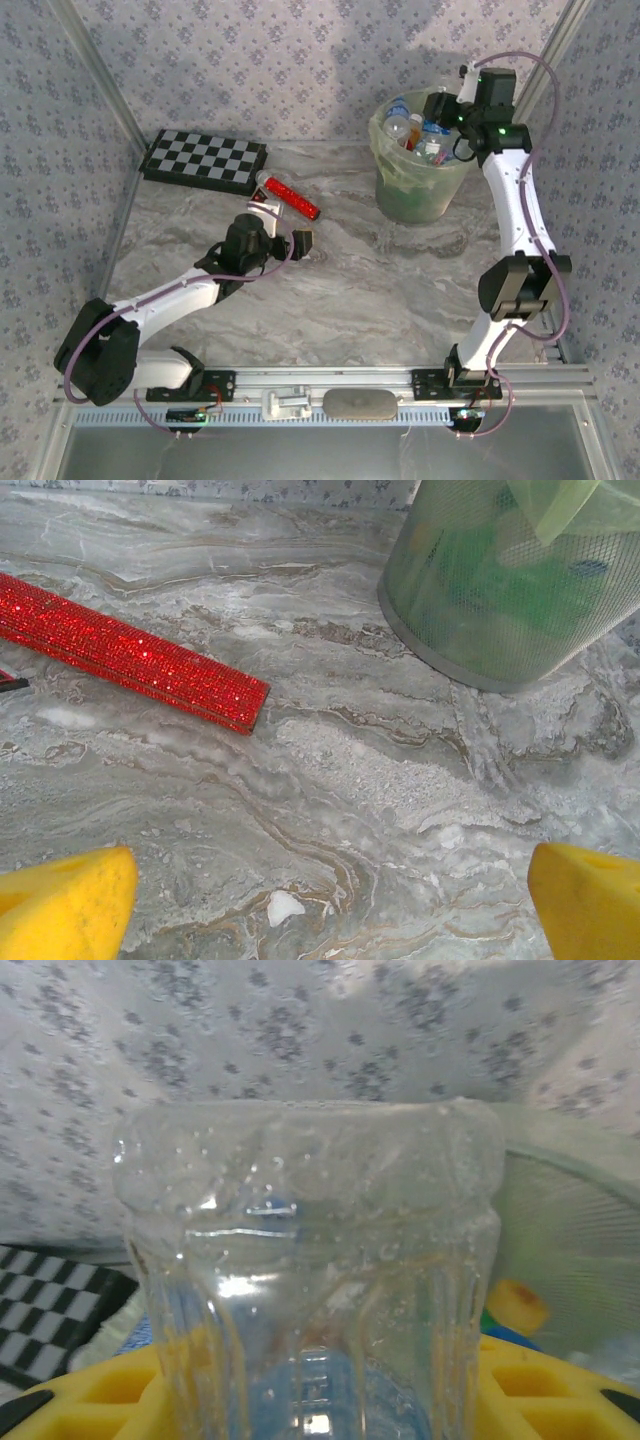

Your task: Put the plastic bottles in the bin

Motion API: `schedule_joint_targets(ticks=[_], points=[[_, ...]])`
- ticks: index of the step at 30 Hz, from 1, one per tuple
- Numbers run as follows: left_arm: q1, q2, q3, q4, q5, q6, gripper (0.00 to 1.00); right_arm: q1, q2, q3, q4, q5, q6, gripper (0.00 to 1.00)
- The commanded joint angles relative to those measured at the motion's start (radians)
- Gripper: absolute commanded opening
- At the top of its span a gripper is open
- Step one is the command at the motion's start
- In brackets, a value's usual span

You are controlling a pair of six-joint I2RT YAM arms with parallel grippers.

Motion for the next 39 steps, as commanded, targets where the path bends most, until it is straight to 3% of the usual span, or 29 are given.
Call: schedule_joint_targets(ticks=[1, 6, 11, 17, 24, 31, 39], points=[[-0.005, 0.010, 0.035, -0.006, -0.015, 0.011, 1.00, 0.018, 0.045, 0.037, 0.001, -0.076, 0.077, 0.51], [-0.005, 0.008, 0.029, -0.018, -0.016, 0.014, 1.00, 0.022, 0.047, 0.016, -0.024, 0.002, 0.078, 0.55], [-0.005, 0.008, 0.025, -0.021, -0.022, 0.017, 1.00, 0.023, 0.022, -0.005, -0.020, 0.050, 0.069, 0.70], [-0.005, 0.010, 0.028, -0.015, -0.020, 0.013, 1.00, 0.023, -0.036, 0.000, -0.022, 0.126, 0.035, 0.81], [-0.005, 0.020, 0.031, -0.010, -0.018, 0.007, 1.00, 0.042, -0.131, -0.008, 0.000, 0.223, -0.031, 0.85], [-0.005, 0.031, 0.042, -0.001, -0.003, -0.007, 1.00, 0.089, -0.133, -0.060, 0.062, 0.092, -0.007, 0.79], [-0.005, -0.008, 0.029, -0.032, -0.026, -0.003, 1.00, 0.115, -0.009, -0.020, 0.065, 0.010, 0.034, 0.77]])
